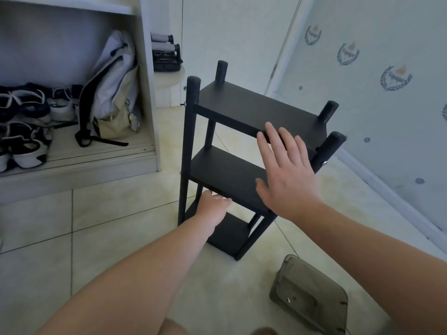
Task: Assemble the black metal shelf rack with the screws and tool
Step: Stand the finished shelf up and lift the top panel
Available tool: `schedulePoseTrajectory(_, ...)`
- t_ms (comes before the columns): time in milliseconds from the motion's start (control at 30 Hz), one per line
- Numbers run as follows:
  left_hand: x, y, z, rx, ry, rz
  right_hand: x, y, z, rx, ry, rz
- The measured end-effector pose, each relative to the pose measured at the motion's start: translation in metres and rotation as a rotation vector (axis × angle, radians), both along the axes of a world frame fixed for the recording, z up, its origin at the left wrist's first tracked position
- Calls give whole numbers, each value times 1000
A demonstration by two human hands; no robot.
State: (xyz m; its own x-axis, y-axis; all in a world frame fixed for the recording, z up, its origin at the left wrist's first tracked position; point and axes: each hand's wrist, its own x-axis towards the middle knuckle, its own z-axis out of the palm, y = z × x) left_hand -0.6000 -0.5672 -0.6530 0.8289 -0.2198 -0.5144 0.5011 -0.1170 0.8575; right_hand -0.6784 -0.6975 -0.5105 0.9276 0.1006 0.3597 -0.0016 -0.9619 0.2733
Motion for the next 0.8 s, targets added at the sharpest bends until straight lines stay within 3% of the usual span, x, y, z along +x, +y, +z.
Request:
schedulePoseTrajectory(200, -27, 30, 8, 272, -256, -313, -18, 13, -1, -43, 50, -32)
schedulePoseTrajectory(433, -59, 76, 43, 883, -723, -593, -42, 25, 0, 2, 211, -138)
schedulePoseTrajectory(800, -122, 160, 102, 1150, -812, -585, -114, 77, -19, 160, 345, -75)
